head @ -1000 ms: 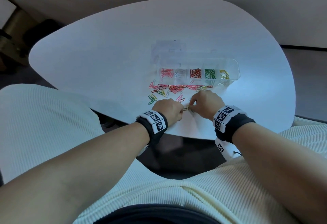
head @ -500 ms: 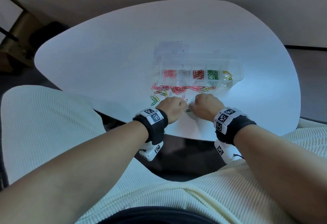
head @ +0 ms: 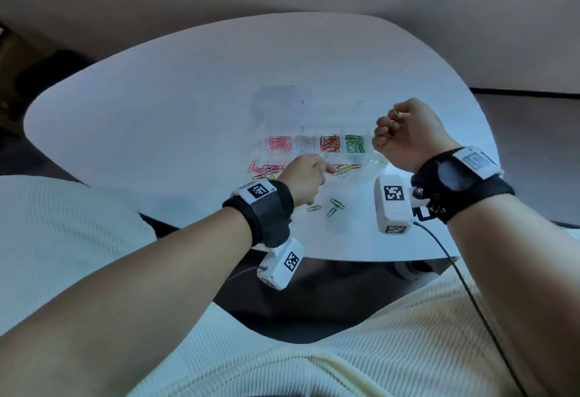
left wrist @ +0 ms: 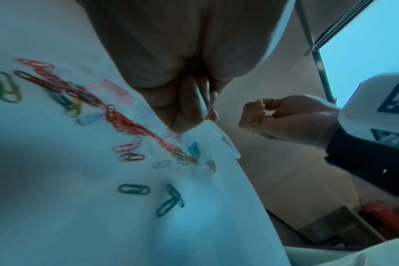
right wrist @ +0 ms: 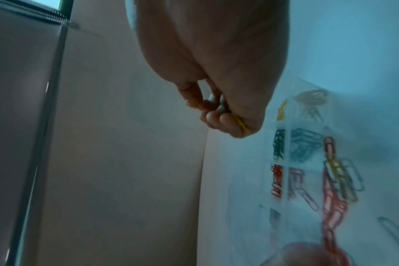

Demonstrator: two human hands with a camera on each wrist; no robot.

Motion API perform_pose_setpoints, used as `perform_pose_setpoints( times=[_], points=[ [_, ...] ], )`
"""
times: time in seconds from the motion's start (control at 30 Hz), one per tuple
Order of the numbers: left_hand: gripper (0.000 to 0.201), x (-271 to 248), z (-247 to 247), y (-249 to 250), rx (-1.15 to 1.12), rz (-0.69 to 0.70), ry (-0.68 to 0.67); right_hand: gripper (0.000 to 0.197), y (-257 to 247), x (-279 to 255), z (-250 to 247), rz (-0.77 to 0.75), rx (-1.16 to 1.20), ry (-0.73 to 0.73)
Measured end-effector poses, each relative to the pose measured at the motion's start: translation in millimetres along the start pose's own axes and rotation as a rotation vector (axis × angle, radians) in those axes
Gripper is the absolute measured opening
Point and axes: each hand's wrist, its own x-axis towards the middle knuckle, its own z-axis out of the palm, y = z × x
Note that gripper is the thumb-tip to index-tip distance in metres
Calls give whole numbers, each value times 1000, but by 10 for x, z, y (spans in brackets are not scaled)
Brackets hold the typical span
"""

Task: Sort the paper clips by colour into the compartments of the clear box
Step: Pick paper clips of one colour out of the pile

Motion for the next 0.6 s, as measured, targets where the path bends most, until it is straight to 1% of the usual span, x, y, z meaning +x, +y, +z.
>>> perform_pose_setpoints(
  times=[0.07, 0.13, 0.2, 0.27, 0.37, 0.43, 0.5, 0.6],
  points=[
    [34, 72, 42, 147, -9, 32, 14, 26, -74, 55, -49, -38, 44, 81],
    [37, 145, 96, 309, 30, 66, 32, 22, -100, 98, -61, -75, 84, 158],
    [38, 204, 157, 488, 83, 79, 14, 20, -111, 124, -37, -116, 101, 229],
    [36, 287, 238, 656, 144, 64, 1, 16, -116, 143, 3, -162, 96, 285],
    [31, 454, 330, 801, 192, -6, 50, 12, -105, 170, 17, -212, -44, 322],
    [30, 533, 351, 845, 181, -1, 56, 12, -90, 190, -6, -201, -129, 315],
    [30, 602, 383, 890, 159, 22, 53, 12, -106, 208, -42, -193, -146, 315],
    [22, 653, 492, 979, -52, -24, 84, 12, -174, 198, -82, -230, -96, 320]
  ],
)
